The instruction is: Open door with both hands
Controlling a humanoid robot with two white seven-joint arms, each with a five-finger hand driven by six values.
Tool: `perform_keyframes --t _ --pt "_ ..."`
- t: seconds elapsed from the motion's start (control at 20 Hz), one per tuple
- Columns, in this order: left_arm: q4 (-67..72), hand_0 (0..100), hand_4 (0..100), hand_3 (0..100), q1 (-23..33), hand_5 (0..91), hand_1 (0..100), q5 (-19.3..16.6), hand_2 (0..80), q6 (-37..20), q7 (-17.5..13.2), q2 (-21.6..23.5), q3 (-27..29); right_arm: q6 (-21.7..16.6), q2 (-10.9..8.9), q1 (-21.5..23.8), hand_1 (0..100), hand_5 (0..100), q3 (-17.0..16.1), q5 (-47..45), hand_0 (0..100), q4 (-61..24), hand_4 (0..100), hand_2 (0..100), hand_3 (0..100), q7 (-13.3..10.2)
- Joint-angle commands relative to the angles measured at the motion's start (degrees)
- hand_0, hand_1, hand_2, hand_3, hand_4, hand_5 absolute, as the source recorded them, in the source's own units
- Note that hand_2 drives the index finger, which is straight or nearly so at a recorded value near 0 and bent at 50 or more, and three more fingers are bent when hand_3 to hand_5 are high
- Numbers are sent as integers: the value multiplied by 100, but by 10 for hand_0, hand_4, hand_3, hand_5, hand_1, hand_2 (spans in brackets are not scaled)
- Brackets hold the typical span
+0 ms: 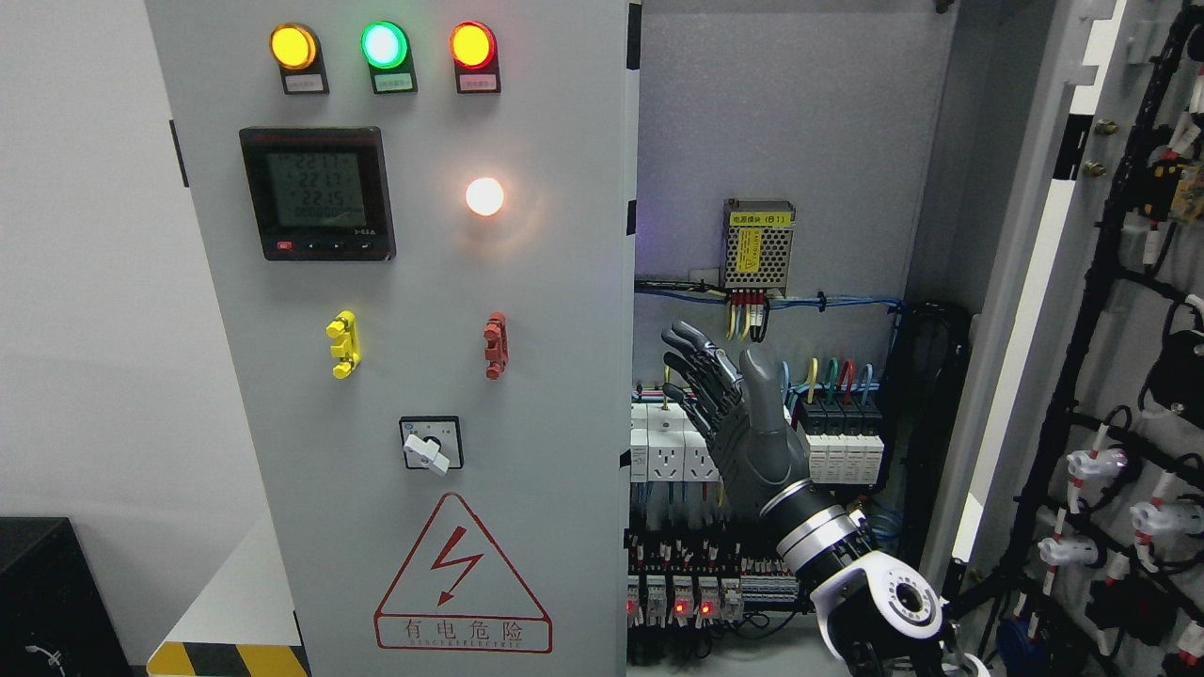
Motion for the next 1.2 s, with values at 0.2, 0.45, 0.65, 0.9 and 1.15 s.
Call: perform_keyframes --t 0.2,0.45,0.65,0.9,1.15 --pt "0 0 0 0 70 0 0 0 0 2 30 -1 -3 110 -125 -230 0 0 -36 -172 0 298 0 0 0 547" --pt "0 0 0 0 70 0 0 0 0 2 30 -1 -3 339 -133 -353 0 0 -36 -173 0 482 0 0 0 1178" --pt "0 0 0 0 70 0 0 0 0 2 30 -1 -3 558 -133 -388 0 0 -45 -172 0 526 0 0 0 1584" --pt "0 0 0 0 70 0 0 0 0 2 30 -1 -3 568 -125 -520 0 0 -115 -190 0 711 0 0 0 1611" --pt "0 0 0 0 70 0 0 0 0 2 30 -1 -3 585 -107 -626 0 0 -142 -515 0 799 0 0 0 1725"
